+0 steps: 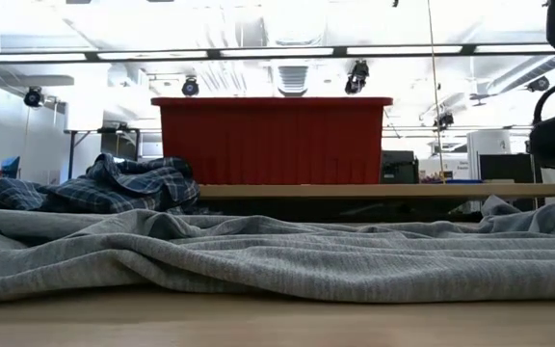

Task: Fold Laundry from Bin
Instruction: Fold the gray shirt

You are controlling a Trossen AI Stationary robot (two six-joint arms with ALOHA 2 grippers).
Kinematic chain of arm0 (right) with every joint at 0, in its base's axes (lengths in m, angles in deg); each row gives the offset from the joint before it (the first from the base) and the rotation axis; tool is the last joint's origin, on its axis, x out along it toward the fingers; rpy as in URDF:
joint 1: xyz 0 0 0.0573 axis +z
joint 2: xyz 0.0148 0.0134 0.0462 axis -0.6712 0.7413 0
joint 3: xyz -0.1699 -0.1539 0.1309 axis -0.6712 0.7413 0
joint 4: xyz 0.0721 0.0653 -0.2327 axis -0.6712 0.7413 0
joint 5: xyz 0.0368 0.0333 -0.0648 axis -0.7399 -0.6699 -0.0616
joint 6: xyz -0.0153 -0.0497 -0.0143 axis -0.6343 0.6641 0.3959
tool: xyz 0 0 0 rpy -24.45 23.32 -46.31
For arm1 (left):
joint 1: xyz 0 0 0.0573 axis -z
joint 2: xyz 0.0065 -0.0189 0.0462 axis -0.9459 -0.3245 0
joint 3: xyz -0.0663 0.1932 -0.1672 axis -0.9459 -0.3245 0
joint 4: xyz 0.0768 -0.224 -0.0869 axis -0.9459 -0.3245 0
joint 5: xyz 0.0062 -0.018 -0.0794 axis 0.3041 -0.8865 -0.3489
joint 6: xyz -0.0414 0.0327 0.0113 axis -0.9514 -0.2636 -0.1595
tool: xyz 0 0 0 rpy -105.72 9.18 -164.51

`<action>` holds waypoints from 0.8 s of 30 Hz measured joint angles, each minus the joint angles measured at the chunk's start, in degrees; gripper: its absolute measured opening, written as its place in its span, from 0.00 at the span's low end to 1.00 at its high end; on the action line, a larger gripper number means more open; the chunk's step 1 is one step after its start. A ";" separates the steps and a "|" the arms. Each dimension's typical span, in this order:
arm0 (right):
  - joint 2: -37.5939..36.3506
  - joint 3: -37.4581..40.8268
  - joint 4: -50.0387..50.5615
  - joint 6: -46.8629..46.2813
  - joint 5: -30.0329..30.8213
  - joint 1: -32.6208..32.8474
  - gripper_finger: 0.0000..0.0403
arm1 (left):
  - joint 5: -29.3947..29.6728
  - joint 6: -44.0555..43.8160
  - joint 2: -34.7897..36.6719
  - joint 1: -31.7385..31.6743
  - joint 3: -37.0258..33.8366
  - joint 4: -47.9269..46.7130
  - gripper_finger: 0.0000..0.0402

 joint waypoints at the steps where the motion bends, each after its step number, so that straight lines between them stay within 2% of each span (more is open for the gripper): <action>1: 0.09 -0.22 -0.87 -0.04 0.26 0.00 0.37 | 0.24 1.67 1.66 0.09 -1.46 0.57 0.77; 5: 0.06 -1.08 -3.20 0.32 2.61 0.31 0.12 | 0.49 -0.47 8.99 0.06 -10.35 -0.55 0.77; 7: 0.06 -1.70 -3.12 2.01 3.01 0.33 0.05 | 0.39 -3.50 13.55 0.19 -17.59 0.55 0.77; 11: -0.90 -4.82 1.27 4.84 3.41 0.37 0.04 | -1.83 -8.94 23.41 1.10 -33.14 5.49 0.77; 16: -4.72 -12.88 10.09 7.16 6.65 0.97 0.03 | -5.65 -9.34 33.71 2.46 -49.42 17.13 0.77; 20: -7.34 -18.93 17.36 7.74 8.30 0.98 0.03 | -6.45 -9.37 39.59 2.90 -57.33 23.24 0.77; 24: -9.10 -22.63 19.02 7.74 8.60 1.07 0.03 | -6.63 -8.64 43.27 3.01 -60.60 24.38 0.77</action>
